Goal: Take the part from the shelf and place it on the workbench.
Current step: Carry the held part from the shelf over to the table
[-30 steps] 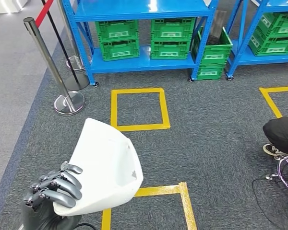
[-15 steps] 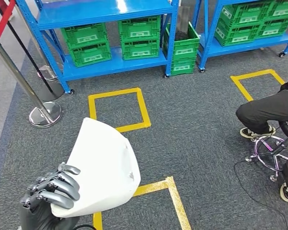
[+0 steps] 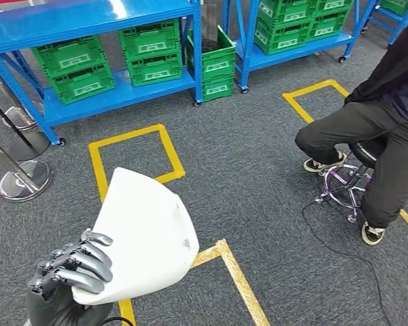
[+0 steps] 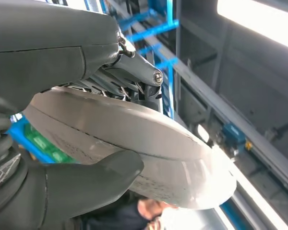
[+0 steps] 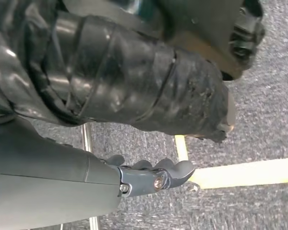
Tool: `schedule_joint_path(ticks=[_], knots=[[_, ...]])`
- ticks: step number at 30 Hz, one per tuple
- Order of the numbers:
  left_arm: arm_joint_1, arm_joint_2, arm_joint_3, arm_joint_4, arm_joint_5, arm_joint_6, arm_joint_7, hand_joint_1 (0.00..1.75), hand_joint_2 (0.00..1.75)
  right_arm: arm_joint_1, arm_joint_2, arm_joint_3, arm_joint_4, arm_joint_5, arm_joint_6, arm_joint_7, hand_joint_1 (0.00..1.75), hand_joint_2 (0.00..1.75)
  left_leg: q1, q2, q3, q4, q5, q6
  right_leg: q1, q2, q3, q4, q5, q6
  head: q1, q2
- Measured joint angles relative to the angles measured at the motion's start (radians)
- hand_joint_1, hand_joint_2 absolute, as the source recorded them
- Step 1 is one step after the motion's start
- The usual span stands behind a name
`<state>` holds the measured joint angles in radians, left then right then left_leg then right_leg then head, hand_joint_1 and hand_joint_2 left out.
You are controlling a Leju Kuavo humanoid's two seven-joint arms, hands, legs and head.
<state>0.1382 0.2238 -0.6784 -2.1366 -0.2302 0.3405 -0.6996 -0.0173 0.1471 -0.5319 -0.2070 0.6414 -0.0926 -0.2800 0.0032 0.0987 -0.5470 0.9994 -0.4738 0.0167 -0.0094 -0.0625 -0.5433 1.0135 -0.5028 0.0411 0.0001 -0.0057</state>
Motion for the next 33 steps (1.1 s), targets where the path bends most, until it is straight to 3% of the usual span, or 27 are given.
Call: schedule_joint_path(ticks=[3,5,7,8,9,10,11,12,14,16,18,20,22,24,25,26,27,29,30,31,33], knots=[[-0.002,0.001,0.000,0.000,0.000,0.000,0.000,1.75,1.75,0.003,0.000,0.000,0.000,0.001,0.001,0.000,0.00,0.00,0.002,0.015,0.003,0.002,-0.002,-0.018,0.002,0.020,-0.008,-0.008,0.005,-0.021,0.000,0.000],[-0.002,0.003,0.000,0.000,0.000,0.000,0.000,1.75,1.75,0.002,-0.001,-0.001,0.000,0.001,0.001,0.000,0.00,0.00,0.007,-0.024,-0.009,0.040,-0.036,-0.031,-0.002,0.039,-0.004,-0.013,0.014,-0.036,-0.003,0.000],[-0.001,0.006,0.000,0.000,-0.001,0.001,0.000,1.75,1.75,0.001,-0.001,-0.001,0.000,0.002,0.001,0.001,0.00,0.00,0.010,-0.075,-0.055,0.157,-0.108,-0.038,-0.003,0.059,-0.006,-0.014,0.022,-0.046,-0.008,0.000],[-0.001,0.007,0.000,0.000,-0.002,0.002,0.000,1.75,1.75,0.001,-0.001,-0.002,0.000,0.002,0.001,0.002,0.00,0.00,0.010,-0.086,-0.084,0.227,-0.140,-0.039,-0.002,0.072,-0.008,-0.013,0.024,-0.048,-0.008,0.000],[0.000,0.008,0.000,0.000,-0.003,0.004,0.000,1.75,1.75,0.002,-0.001,-0.002,0.000,0.002,0.001,0.003,0.00,0.00,0.010,-0.089,-0.104,0.275,-0.154,-0.039,-0.001,0.085,-0.010,-0.012,0.025,-0.049,-0.009,0.000],[0.000,0.010,-0.001,0.000,-0.006,0.008,0.000,1.75,1.75,0.003,-0.001,-0.002,0.000,0.002,0.001,0.004,0.00,0.00,0.010,-0.090,-0.109,0.290,-0.149,-0.038,0.000,0.098,-0.011,-0.011,0.026,-0.049,-0.009,0.000],[0.000,0.011,-0.001,0.000,-0.008,0.014,0.000,1.75,1.75,0.003,-0.001,-0.003,0.000,0.002,0.001,0.006,0.00,0.00,0.010,-0.093,-0.096,0.262,-0.123,-0.034,0.000,0.113,-0.011,-0.010,0.027,-0.048,-0.009,0.000],[0.000,0.012,-0.002,0.000,-0.011,0.021,0.001,1.75,1.75,0.003,-0.001,-0.004,0.000,0.002,0.001,0.007,0.00,0.00,0.010,-0.103,-0.068,0.201,-0.084,-0.030,0.000,0.127,-0.011,-0.008,0.027,-0.047,-0.009,0.000],[0.001,0.017,-0.005,-0.001,-0.014,0.038,0.001,1.75,1.75,0.002,0.000,-0.006,0.000,0.001,0.000,0.007,0.00,0.00,0.011,-0.152,-0.008,0.066,-0.024,-0.015,0.000,0.155,-0.013,-0.005,0.028,-0.043,-0.008,0.000],[-0.001,0.023,-0.012,-0.003,-0.015,0.054,0.001,1.75,1.75,0.002,0.000,-0.009,0.000,0.000,0.001,0.007,0.00,0.00,0.010,-0.183,0.014,0.009,-0.013,-0.006,-0.003,0.177,-0.024,-0.003,0.033,-0.030,-0.009,0.000],[-0.005,0.029,-0.019,-0.005,-0.017,0.066,0.002,1.75,1.75,0.003,0.000,-0.014,0.000,-0.001,0.002,0.006,0.00,0.00,0.010,-0.165,0.015,-0.005,-0.010,-0.003,-0.008,0.193,-0.036,-0.005,0.039,-0.014,-0.012,0.000],[-0.008,0.035,-0.022,-0.005,-0.019,0.071,0.003,1.75,1.75,0.004,0.000,-0.018,0.000,-0.002,0.004,0.006,0.00,0.00,0.013,-0.139,0.020,-0.022,0.000,0.005,-0.006,0.158,-0.056,0.021,0.022,-0.005,-0.007,0.000],[-0.010,0.039,-0.024,-0.006,-0.022,0.072,0.003,1.75,1.75,-0.001,-0.001,-0.022,0.000,-0.002,0.005,0.004,0.00,0.00,0.013,-0.108,0.021,-0.029,0.005,0.010,-0.003,0.097,-0.107,0.121,-0.034,0.001,0.002,0.000],[-0.010,0.042,-0.025,-0.006,-0.023,0.073,0.003,1.75,1.75,-0.005,-0.001,-0.024,0.000,-0.002,0.006,0.001,0.00,0.00,0.011,-0.077,0.018,-0.027,0.005,0.011,-0.005,0.073,-0.163,0.240,-0.084,0.009,0.007,0.000],[-0.010,0.043,-0.025,-0.006,-0.024,0.073,0.003,1.75,1.75,-0.005,-0.001,-0.025,0.000,-0.002,0.006,0.000,0.00,0.00,0.010,-0.062,0.017,-0.026,0.005,0.010,-0.006,0.069,-0.170,0.263,-0.085,0.012,0.007,0.000],[-0.010,0.044,-0.025,-0.006,-0.024,0.073,0.003,1.75,1.75,-0.004,-0.001,-0.026,0.000,-0.002,0.006,-0.001,0.00,0.00,0.010,-0.048,0.017,-0.025,0.004,0.009,-0.008,0.065,-0.157,0.245,-0.068,0.015,0.007,0.000],[-0.011,0.045,-0.025,-0.006,-0.024,0.073,0.003,1.75,1.75,-0.003,-0.001,-0.027,0.000,-0.002,0.006,-0.001,0.00,0.00,0.010,-0.036,0.017,-0.023,0.003,0.007,-0.009,0.056,-0.124,0.190,-0.039,0.016,0.007,0.000],[-0.012,0.046,-0.025,-0.006,-0.025,0.073,0.003,1.75,1.75,-0.004,0.000,-0.030,0.000,-0.002,0.006,-0.001,0.00,0.00,0.008,-0.017,0.017,-0.014,-0.004,-0.003,-0.009,0.015,-0.046,0.052,0.004,0.012,0.007,0.000],[-0.012,0.047,-0.025,-0.007,-0.026,0.074,0.003,1.75,1.75,-0.006,0.000,-0.031,0.000,-0.002,0.006,-0.001,0.00,0.00,0.006,-0.009,0.017,-0.010,-0.006,-0.009,-0.008,0.000,-0.022,0.011,0.013,0.006,0.006,0.000],[-0.013,0.048,-0.025,-0.007,-0.028,0.074,0.003,1.75,1.75,-0.008,0.001,-0.031,0.000,-0.002,0.006,-0.001,0.00,0.00,0.004,-0.001,0.018,-0.007,-0.008,-0.015,-0.005,-0.008,-0.016,-0.005,0.013,-0.001,0.005,0.000],[-0.014,0.050,-0.025,-0.008,-0.031,0.076,0.003,1.75,1.75,-0.009,0.001,-0.032,0.000,-0.002,0.006,-0.002,0.00,0.00,0.005,0.014,0.021,-0.008,-0.008,-0.026,-0.003,0.010,-0.022,-0.002,0.016,-0.015,0.004,0.000]])
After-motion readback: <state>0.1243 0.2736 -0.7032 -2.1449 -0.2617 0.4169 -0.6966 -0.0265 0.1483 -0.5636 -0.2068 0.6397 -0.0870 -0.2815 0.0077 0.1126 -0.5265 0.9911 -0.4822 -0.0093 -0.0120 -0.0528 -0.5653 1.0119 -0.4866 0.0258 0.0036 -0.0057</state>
